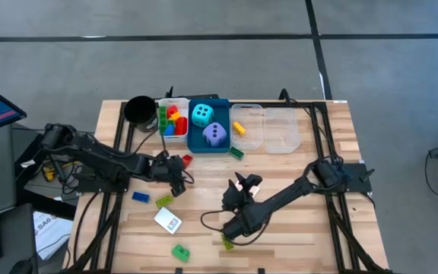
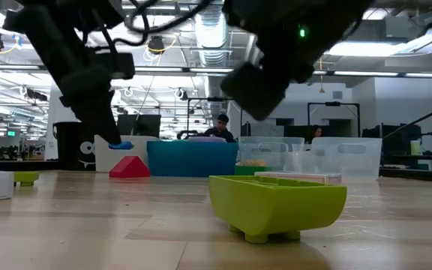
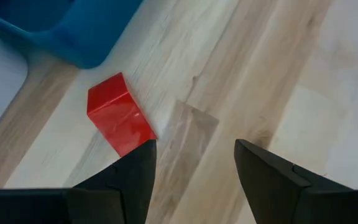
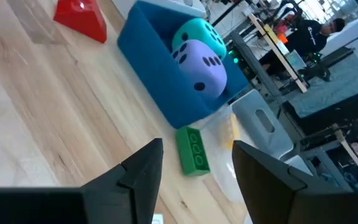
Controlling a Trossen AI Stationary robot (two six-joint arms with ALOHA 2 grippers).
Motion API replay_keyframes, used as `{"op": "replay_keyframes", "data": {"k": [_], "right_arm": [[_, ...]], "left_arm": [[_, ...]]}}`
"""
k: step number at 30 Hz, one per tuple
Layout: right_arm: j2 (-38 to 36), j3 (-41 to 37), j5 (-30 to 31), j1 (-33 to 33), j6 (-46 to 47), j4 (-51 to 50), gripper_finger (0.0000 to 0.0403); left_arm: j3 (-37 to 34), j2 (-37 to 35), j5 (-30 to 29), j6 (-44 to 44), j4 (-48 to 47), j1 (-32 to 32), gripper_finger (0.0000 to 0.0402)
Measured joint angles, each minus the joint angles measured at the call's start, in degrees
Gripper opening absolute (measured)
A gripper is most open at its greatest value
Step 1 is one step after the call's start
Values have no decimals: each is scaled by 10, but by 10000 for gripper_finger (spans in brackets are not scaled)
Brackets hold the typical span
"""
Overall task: Pick & Place Toys
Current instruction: Put the small red game piece into the left transparent bin
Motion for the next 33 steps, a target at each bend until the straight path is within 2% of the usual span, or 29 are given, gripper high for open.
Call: {"op": "replay_keyframes", "data": {"k": [5,9,13,17,20,26,30,33], "right_arm": [[18,-4,-18,-9,-32,55,189],[17,-41,-56,-13,-157,222,189],[13,-74,-153,-22,-355,460,189],[13,-95,-302,-23,-510,624,189],[12,-114,-358,-22,-551,664,189],[-17,-155,-406,-17,-593,679,191],[-59,-221,-484,-10,-631,802,201],[-102,-293,-506,-5,-640,897,213]], "left_arm": [[0,10,-6,3,4,6,210],[0,-7,-7,4,9,14,210],[0,-36,-6,4,6,18,210],[0,-66,-6,1,4,16,210],[0,-84,-8,1,3,16,210],[-10,-86,-37,-1,12,18,210],[-50,-85,-59,-20,38,18,210],[-82,-85,-65,-58,49,19,210]]}}
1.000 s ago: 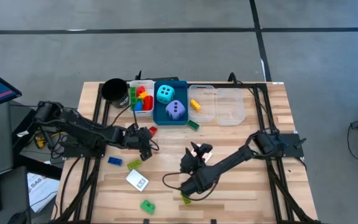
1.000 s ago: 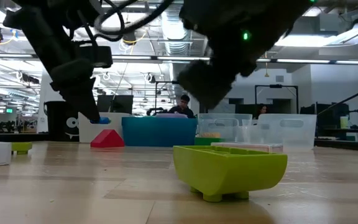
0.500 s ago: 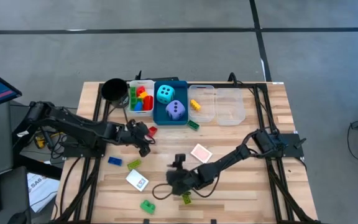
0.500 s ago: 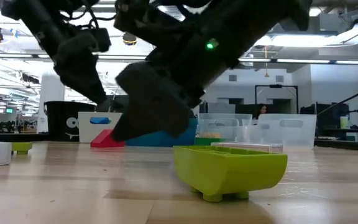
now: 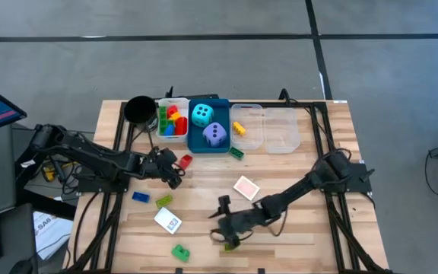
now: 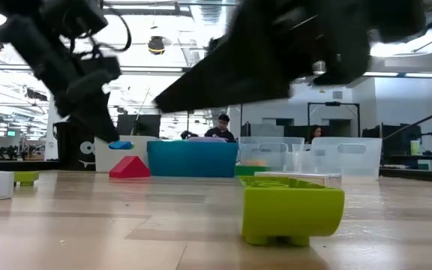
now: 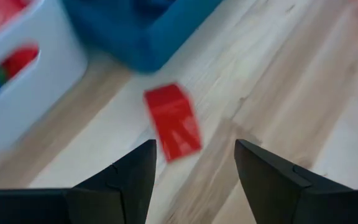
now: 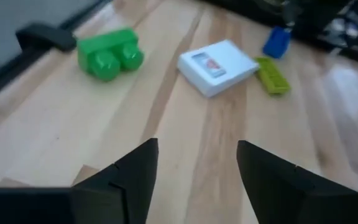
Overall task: Pick & Place Toys
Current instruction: Put the small red game piece into the left transparent bin
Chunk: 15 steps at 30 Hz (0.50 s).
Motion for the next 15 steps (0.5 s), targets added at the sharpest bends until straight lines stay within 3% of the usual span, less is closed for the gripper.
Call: {"op": "replay_keyframes", "data": {"k": [8,15], "right_arm": [[-85,-197,9,-17,75,228,227],[-86,-284,15,-25,79,397,226]], "left_arm": [[-74,0,-13,-55,122,0,210],[-111,0,-48,-55,192,0,210]]}}
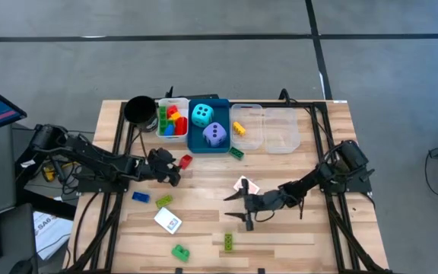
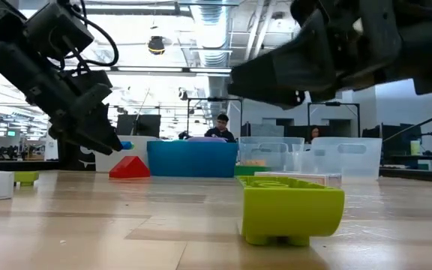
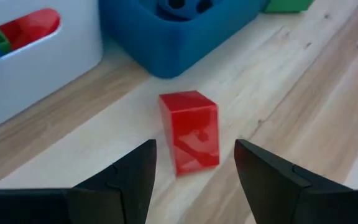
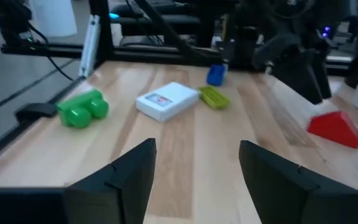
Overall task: Pick & Place Toys
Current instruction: Put the small red game piece into the left transparent bin
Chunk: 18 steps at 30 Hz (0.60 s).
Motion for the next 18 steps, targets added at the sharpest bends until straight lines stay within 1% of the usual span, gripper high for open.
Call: {"op": "replay_keyframes", "data": {"k": [5,8,12,18], "right_arm": [[1,-6,6,-6,9,2,226],[8,-6,7,-12,16,-2,226],[7,-6,6,-20,30,-19,226],[8,-6,5,-21,30,-21,226]], "left_arm": [[-14,0,-6,0,53,0,210],[-22,0,-6,0,75,0,220],[-23,0,-6,4,69,0,249],[-23,0,-6,46,90,0,304]]}}
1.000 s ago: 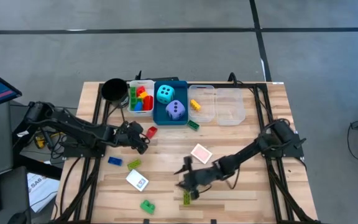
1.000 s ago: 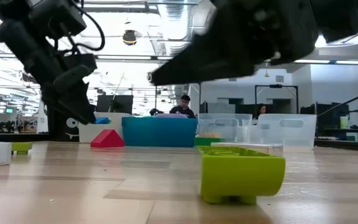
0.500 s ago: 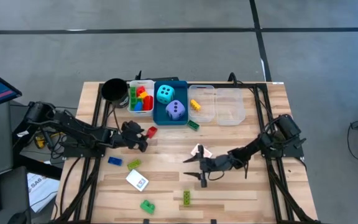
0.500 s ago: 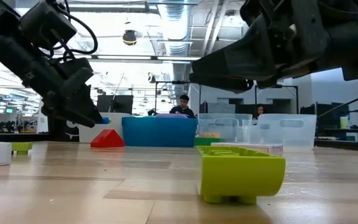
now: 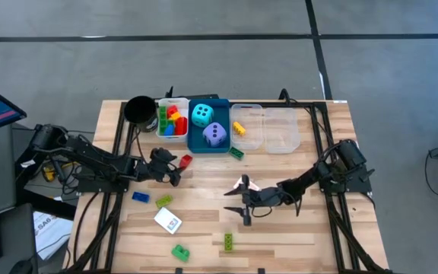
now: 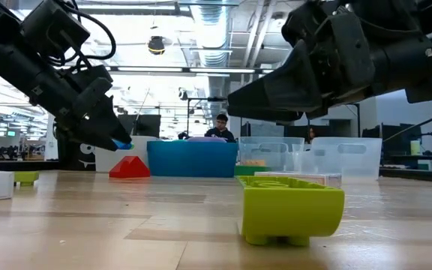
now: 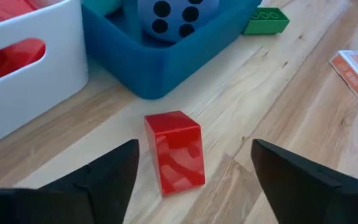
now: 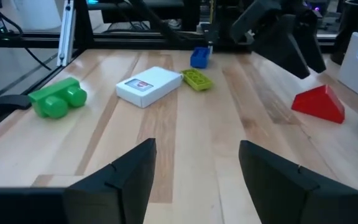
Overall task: Pick & Place Toys
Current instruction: Put the small red game piece into the left transparent bin
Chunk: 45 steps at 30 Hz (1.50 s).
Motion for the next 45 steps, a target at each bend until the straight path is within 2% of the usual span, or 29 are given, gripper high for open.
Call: {"op": "replay_keyframes", "data": {"k": [6,10,16,22,31,41,45], "right_arm": [[0,0,0,-2,2,0,226],[0,0,0,-3,6,0,226],[0,0,0,-3,9,0,226],[0,0,0,-6,15,-1,226],[0,0,0,-6,15,-2,226],[0,0,0,-6,15,-3,226],[0,0,0,-6,15,-3,226]], "left_arm": [[0,0,0,1,2,0,350],[0,0,0,-5,1,0,362],[0,17,0,-8,13,0,360],[0,93,0,-18,82,1,356],[0,158,-14,-19,106,21,356],[1,252,-27,-18,230,40,352],[15,282,-39,-16,244,43,351]]}}
